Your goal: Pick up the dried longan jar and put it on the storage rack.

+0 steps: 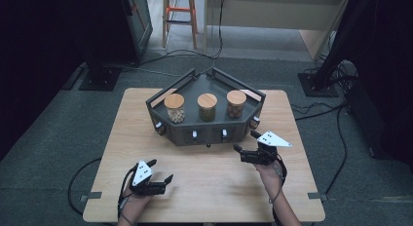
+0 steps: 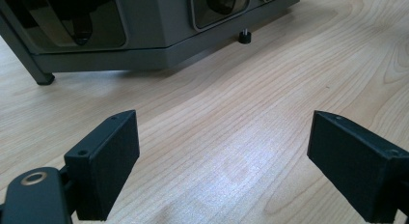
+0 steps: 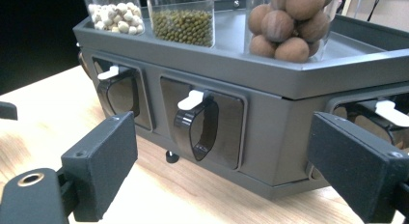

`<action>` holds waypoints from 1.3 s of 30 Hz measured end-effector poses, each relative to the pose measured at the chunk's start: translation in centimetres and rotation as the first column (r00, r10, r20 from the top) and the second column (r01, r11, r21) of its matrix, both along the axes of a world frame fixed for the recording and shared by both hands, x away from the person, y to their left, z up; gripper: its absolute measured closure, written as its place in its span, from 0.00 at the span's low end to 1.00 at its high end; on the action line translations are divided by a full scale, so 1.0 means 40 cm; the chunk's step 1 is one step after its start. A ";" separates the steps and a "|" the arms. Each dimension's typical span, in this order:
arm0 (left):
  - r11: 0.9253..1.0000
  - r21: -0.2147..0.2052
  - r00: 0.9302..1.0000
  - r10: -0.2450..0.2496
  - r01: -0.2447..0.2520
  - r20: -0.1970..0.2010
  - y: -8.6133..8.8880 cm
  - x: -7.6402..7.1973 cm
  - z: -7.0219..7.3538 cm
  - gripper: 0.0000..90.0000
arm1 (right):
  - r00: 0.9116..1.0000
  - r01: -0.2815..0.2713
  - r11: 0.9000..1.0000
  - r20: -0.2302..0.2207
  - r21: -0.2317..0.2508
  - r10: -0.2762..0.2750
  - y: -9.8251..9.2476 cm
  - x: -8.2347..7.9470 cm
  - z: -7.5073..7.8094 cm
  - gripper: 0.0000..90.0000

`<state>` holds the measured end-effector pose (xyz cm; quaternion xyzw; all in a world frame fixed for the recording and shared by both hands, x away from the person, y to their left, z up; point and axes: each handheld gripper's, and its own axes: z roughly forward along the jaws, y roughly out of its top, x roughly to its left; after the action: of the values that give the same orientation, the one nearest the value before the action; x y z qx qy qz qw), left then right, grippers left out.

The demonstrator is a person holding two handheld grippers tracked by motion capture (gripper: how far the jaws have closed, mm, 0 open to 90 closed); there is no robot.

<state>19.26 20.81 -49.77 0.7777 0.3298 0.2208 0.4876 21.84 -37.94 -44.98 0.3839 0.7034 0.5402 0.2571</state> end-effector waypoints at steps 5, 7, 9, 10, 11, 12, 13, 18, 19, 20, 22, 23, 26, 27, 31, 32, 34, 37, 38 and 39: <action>1.000 0.002 1.000 -0.001 0.001 0.000 -0.001 0.000 0.001 0.12 | 1.000 -0.012 1.000 -0.003 -0.018 0.012 0.003 -0.007 -0.013 0.12; 1.000 0.003 1.000 0.000 0.000 -0.001 -0.002 -0.001 0.001 0.12 | 1.000 -0.015 1.000 -0.005 -0.016 0.015 0.002 -0.010 -0.018 0.12; 1.000 0.002 1.000 0.000 0.000 -0.001 -0.002 -0.001 0.000 0.12 | 1.000 -0.015 1.000 -0.006 -0.017 0.015 0.002 -0.014 -0.024 0.12; 1.000 0.002 1.000 0.000 0.000 -0.001 -0.002 -0.001 0.000 0.12 | 1.000 -0.018 1.000 -0.008 -0.018 0.017 0.002 -0.016 -0.026 0.12; 1.000 0.002 1.000 0.001 -0.001 -0.001 -0.002 -0.001 0.000 0.12 | 1.000 -0.019 1.000 -0.010 -0.016 0.019 0.001 -0.017 -0.028 0.12; 1.000 0.001 1.000 0.001 -0.001 -0.001 -0.002 -0.001 0.000 0.12 | 1.000 -0.021 1.000 -0.011 -0.017 0.021 0.000 -0.018 -0.030 0.12; 1.000 0.002 1.000 0.001 -0.001 -0.001 -0.002 -0.001 0.000 0.12 | 1.000 -0.022 1.000 -0.010 -0.021 0.022 -0.001 -0.020 -0.032 0.12; 1.000 0.003 1.000 0.001 -0.001 -0.001 -0.002 -0.001 0.000 0.12 | 1.000 -0.025 0.999 -0.015 -0.027 0.025 -0.002 -0.025 -0.039 0.12; 1.000 0.003 1.000 0.001 -0.001 -0.001 -0.002 -0.001 0.000 0.12 | 1.000 -0.026 0.999 -0.017 -0.029 0.026 -0.003 -0.027 -0.040 0.12; 1.000 0.003 1.000 0.001 -0.001 -0.001 -0.002 -0.001 0.000 0.12 | 1.000 -0.026 0.999 -0.017 -0.031 0.025 -0.003 -0.027 -0.042 0.12; 1.000 0.003 1.000 0.002 -0.002 -0.001 -0.002 -0.001 0.000 0.12 | 0.999 -0.026 0.999 -0.022 -0.028 0.025 -0.004 -0.028 -0.046 0.12; 1.000 0.003 1.000 0.002 -0.002 -0.001 -0.002 -0.001 0.000 0.12 | 0.999 -0.026 0.999 -0.023 -0.028 0.026 -0.005 -0.029 -0.048 0.12; 1.000 0.004 1.000 0.002 -0.002 -0.001 -0.002 -0.001 0.000 0.12 | 1.000 -0.021 0.999 -0.021 -0.034 0.021 -0.004 -0.034 -0.053 0.12; 1.000 0.003 1.000 0.002 -0.002 0.000 -0.002 -0.002 0.000 0.12 | 1.000 -0.020 0.999 -0.017 -0.038 0.019 -0.003 -0.037 -0.055 0.12; 1.000 0.003 1.000 0.003 -0.003 0.001 -0.002 -0.002 0.000 0.12 | 0.999 -0.029 0.999 -0.026 -0.046 0.028 -0.005 -0.039 -0.063 0.12; 1.000 0.004 1.000 0.003 -0.003 0.001 -0.003 -0.002 0.000 0.12 | 0.999 -0.030 0.998 -0.028 -0.046 0.029 -0.006 -0.040 -0.065 0.12; 1.000 0.006 1.000 0.002 -0.002 0.001 -0.005 -0.001 -0.001 0.12 | 0.999 -0.032 0.999 -0.035 -0.043 0.030 -0.007 -0.042 -0.067 0.12; 1.000 0.010 1.000 -0.002 0.002 0.001 -0.006 0.000 0.000 0.12 | 0.999 -0.030 0.999 -0.039 -0.039 0.028 -0.008 -0.045 -0.073 0.12; 1.000 0.010 1.000 -0.002 0.002 0.001 -0.006 0.000 0.000 0.12 | 0.999 -0.027 0.999 -0.039 -0.033 0.026 -0.009 -0.047 -0.076 0.12; 1.000 0.007 1.000 -0.001 0.001 -0.001 -0.006 -0.001 0.000 0.12 | 0.999 -0.027 0.999 -0.040 -0.031 0.026 -0.009 -0.048 -0.078 0.12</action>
<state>19.23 20.58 -49.78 0.7797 0.3290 0.2216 0.4846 19.93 -38.30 -48.10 0.3809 0.7218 0.5247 0.2421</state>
